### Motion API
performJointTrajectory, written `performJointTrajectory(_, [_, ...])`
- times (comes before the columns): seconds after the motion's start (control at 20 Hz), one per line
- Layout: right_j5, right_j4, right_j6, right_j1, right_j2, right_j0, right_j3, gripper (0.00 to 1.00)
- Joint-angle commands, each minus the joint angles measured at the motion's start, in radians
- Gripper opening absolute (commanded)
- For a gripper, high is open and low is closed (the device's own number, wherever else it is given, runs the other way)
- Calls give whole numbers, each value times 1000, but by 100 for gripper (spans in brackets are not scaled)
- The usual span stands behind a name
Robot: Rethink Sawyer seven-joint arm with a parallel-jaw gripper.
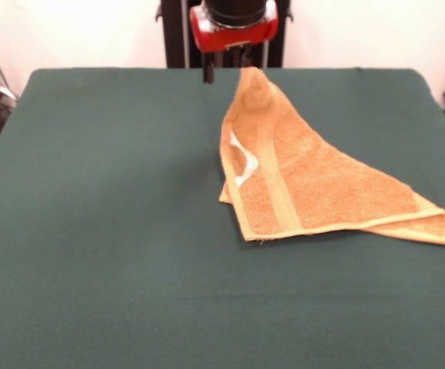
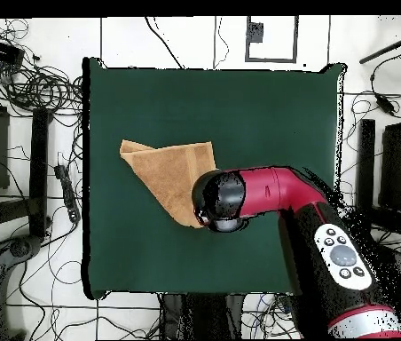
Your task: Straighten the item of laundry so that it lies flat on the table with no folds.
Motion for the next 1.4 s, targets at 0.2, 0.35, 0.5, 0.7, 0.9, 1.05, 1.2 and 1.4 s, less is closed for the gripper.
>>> performJointTrajectory(0.2, [333, -52, -356, -55, 128, 21, -53, 100])
performJointTrajectory(0.35, [329, -50, -349, -64, 146, 5, -41, 100])
performJointTrajectory(0.5, [337, -54, -327, -63, 160, 3, -45, 100])
performJointTrajectory(0.7, [317, -52, -288, -52, 169, 5, -50, 100])
performJointTrajectory(0.9, [122, 28, -106, -14, 167, -2, -49, 100])
performJointTrajectory(1.05, [44, 56, -20, -9, 152, 7, -64, 100])
performJointTrajectory(1.2, [-18, 52, 2, 5, 139, 19, -86, 100])
performJointTrajectory(1.4, [-104, 48, 35, 29, 115, 35, -110, 100])
